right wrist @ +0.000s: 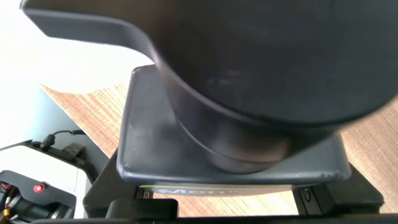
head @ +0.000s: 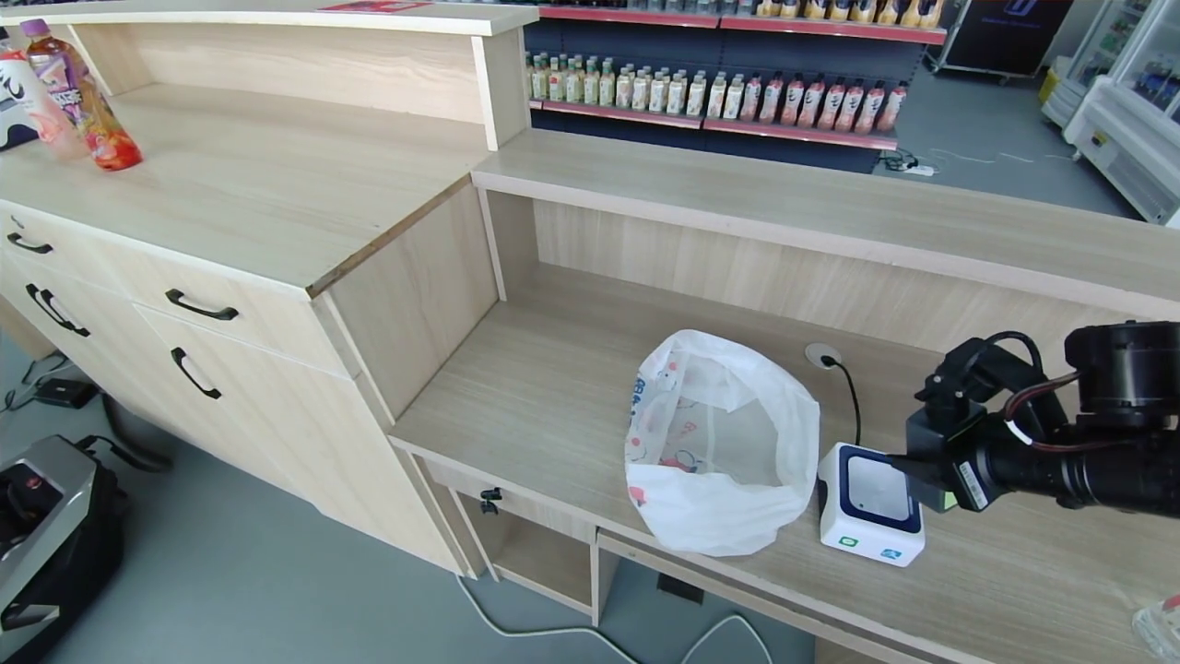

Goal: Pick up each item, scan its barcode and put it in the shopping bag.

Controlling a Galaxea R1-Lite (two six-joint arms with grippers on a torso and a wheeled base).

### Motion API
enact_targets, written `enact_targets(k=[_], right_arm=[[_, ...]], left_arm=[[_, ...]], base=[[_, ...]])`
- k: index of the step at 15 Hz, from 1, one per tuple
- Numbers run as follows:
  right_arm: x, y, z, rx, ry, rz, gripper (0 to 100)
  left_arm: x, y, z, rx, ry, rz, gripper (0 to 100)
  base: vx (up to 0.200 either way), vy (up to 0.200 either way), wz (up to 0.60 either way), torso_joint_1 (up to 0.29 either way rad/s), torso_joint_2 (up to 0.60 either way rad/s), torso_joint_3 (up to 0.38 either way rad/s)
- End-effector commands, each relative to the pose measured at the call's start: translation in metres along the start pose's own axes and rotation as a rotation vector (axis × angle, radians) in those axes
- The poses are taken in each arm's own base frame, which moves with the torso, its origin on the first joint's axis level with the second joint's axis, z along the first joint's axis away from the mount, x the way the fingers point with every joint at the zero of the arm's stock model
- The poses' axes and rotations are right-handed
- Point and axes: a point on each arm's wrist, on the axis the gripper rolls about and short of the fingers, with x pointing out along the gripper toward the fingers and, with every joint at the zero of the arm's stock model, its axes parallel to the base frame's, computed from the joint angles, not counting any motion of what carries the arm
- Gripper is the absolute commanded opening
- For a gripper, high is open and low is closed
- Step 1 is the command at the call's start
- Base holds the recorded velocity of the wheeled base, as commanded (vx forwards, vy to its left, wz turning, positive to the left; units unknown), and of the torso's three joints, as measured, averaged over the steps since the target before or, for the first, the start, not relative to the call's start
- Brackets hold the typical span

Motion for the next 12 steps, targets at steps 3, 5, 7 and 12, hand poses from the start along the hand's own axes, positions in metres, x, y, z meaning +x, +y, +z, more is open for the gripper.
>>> enact_targets(k=[3,5,7,12], right_arm=[[0.014,0.01,-0.008,-0.01,0.013,0.033,0],[0.02,0.011,-0.009,-0.014,0.008,0.036,0],[0.024,0.011,-0.01,-0.015,0.009,0.038,0],[0.036,0.011,-0.011,-0.019,-0.011,0.034,0]], left_arm=[[0.0,0.0,0.0,-0.001,0.0,0.0,100],[0.0,0.0,0.0,-0.001,0.0,0.0,100],[0.0,0.0,0.0,-0.001,0.0,0.0,100],[0.0,0.0,0.0,0.0,0.0,0.0,100]], base=[[0.0,0.0,0.0,0.0,0.0,0.0],[0.0,0.0,0.0,0.0,0.0,0.0],[0.0,0.0,0.0,0.0,0.0,0.0],[0.0,0.0,0.0,0.0,0.0,0.0]])
